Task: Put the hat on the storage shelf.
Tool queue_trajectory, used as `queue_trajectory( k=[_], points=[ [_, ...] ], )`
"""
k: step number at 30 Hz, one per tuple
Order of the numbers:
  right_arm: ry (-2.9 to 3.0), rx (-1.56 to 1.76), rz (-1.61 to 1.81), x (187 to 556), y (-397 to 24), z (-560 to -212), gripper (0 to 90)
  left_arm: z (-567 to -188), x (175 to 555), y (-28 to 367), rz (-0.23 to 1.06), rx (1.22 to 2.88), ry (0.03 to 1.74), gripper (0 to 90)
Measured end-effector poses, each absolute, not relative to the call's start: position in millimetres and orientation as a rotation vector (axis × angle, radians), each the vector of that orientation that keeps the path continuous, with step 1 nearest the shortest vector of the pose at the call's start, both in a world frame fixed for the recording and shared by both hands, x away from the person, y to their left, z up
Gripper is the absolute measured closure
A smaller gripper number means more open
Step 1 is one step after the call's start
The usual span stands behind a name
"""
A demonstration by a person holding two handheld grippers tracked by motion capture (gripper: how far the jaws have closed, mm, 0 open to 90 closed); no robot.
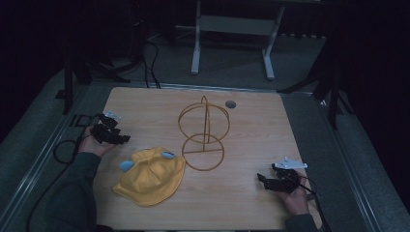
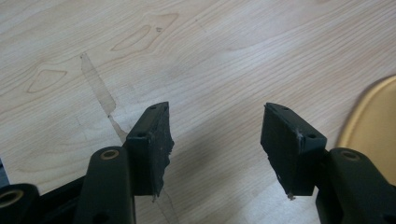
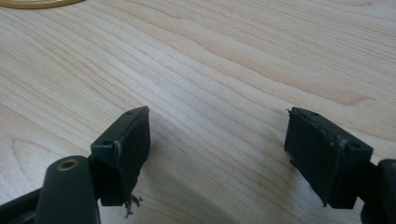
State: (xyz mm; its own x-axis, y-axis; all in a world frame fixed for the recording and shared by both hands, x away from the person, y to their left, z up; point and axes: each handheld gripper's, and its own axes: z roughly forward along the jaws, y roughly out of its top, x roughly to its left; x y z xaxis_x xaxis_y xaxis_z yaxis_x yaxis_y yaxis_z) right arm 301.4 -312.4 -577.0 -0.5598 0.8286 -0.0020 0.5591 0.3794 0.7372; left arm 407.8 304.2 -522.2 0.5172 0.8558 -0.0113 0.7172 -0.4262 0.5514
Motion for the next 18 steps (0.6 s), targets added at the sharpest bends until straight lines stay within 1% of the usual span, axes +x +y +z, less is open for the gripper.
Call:
queue_trajectory(
  k=[18],
  points=[
    [2.273, 1.206, 0.998, 301.3, -312.4, -577.0, 22.2, -520.7, 405.9, 306.8, 0.32, 2.222, 1.272, 43.3]
  ],
)
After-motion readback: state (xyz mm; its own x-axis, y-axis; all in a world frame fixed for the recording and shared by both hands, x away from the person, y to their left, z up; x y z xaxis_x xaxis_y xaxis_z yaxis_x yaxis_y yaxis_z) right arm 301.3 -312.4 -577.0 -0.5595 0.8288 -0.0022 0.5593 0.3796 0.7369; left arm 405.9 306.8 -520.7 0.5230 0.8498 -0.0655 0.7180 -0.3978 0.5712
